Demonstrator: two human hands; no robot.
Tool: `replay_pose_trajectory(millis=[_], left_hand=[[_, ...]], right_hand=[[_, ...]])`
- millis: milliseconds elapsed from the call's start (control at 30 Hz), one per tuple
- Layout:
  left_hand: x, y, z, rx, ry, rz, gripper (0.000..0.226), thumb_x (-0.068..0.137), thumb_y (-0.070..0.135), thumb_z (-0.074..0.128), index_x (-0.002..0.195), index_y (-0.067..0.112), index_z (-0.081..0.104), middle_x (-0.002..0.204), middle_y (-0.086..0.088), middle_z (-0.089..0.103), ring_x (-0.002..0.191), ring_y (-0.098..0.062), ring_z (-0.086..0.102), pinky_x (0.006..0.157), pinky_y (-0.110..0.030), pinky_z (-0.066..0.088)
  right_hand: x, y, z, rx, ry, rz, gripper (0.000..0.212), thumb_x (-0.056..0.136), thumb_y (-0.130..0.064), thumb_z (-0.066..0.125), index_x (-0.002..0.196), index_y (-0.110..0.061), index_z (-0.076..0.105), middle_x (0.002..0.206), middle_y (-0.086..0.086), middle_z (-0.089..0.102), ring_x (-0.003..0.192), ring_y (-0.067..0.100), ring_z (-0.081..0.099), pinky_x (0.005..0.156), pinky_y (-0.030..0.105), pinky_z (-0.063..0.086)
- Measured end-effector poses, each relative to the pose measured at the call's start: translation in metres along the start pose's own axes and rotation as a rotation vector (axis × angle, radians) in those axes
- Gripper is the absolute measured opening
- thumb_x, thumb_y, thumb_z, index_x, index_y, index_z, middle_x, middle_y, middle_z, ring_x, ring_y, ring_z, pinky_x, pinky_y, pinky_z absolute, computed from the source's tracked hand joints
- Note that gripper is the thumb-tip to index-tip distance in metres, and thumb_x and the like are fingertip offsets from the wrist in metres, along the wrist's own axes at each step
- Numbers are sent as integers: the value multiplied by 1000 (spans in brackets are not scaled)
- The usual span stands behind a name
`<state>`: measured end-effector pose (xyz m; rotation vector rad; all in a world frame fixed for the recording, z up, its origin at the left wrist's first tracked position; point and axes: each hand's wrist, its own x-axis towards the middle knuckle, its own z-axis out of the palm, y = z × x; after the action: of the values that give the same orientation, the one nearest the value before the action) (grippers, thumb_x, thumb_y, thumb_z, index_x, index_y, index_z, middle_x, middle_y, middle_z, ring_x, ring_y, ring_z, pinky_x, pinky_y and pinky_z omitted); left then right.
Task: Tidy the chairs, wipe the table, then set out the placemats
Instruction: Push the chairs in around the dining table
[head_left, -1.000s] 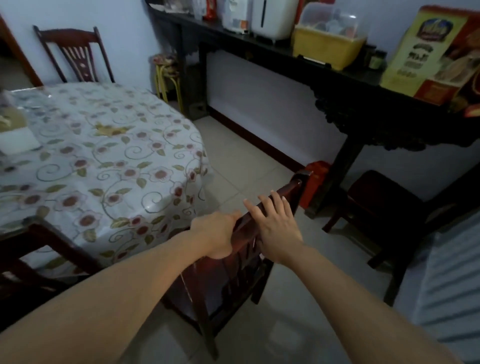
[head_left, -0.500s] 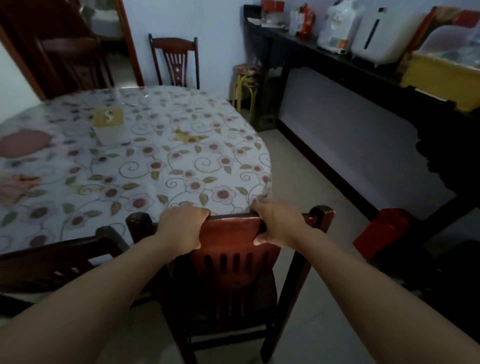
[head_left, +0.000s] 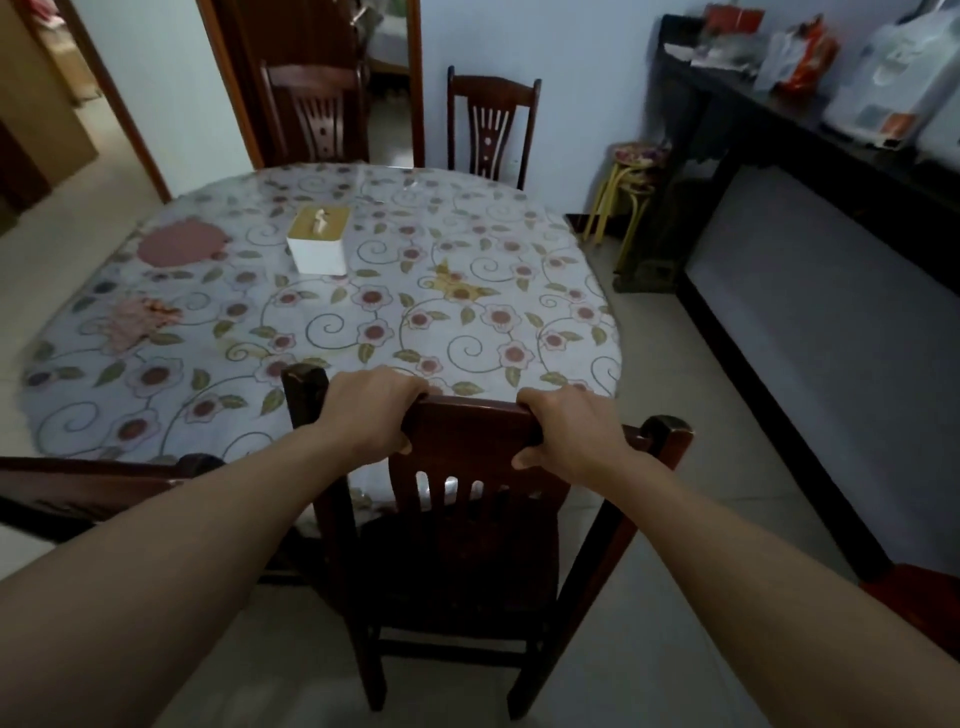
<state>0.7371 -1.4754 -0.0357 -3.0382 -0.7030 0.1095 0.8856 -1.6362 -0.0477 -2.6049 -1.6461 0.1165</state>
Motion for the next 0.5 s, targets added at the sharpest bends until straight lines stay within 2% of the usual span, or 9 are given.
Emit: replay_pose_trajectory(millis=[167, 267, 300, 367, 433, 500], left_hand=[[9, 6, 34, 33, 35, -53, 41, 76, 28, 71, 112, 23, 52, 95, 1, 63, 93, -22, 61, 62, -30, 34], [9, 9, 57, 30, 77, -55, 31, 77, 27, 68, 103, 18, 53, 95, -1, 63, 88, -23, 60, 61, -30, 35], [8, 10, 66, 17, 74, -61, 31, 77, 27, 67, 103, 18, 53, 96, -1, 63, 87, -23, 60, 61, -30, 35], [4, 10, 84, 4, 85, -58, 35, 74, 28, 69, 104, 19, 54, 95, -1, 63, 85, -23, 61, 59, -29, 34], [2, 10, 100, 22, 101, -16, 38, 63, 28, 78, 93, 17, 56, 84, -3, 63, 72, -25, 60, 52, -28, 29], [3, 11, 105, 59, 80, 10, 42, 54, 27, 83, 83, 16, 55, 74, -4, 60, 63, -25, 58, 49, -27, 25]], right_hand=[[12, 10, 31, -1, 47, -45, 42, 75, -41, 73, 106, -21, 52, 96, 1, 65, 89, 25, 62, 67, 32, 41], [16, 15, 47, -15, 108, -98, 39, 77, -35, 72, 108, -20, 54, 97, -1, 65, 89, 23, 62, 65, 30, 34], [17, 16, 55, -19, 146, -121, 40, 74, -33, 76, 106, -20, 56, 93, -1, 66, 85, 24, 63, 64, 29, 32], [20, 18, 70, -57, 229, -156, 48, 55, -29, 88, 93, -18, 61, 77, 0, 67, 67, 24, 64, 57, 28, 33], [20, 18, 85, -59, 245, -152, 59, 37, -27, 93, 86, -17, 61, 64, -1, 65, 52, 23, 61, 49, 27, 34], [15, 22, 96, -28, 250, -149, 62, 39, -27, 91, 90, -17, 58, 65, 0, 65, 53, 24, 62, 47, 28, 37]])
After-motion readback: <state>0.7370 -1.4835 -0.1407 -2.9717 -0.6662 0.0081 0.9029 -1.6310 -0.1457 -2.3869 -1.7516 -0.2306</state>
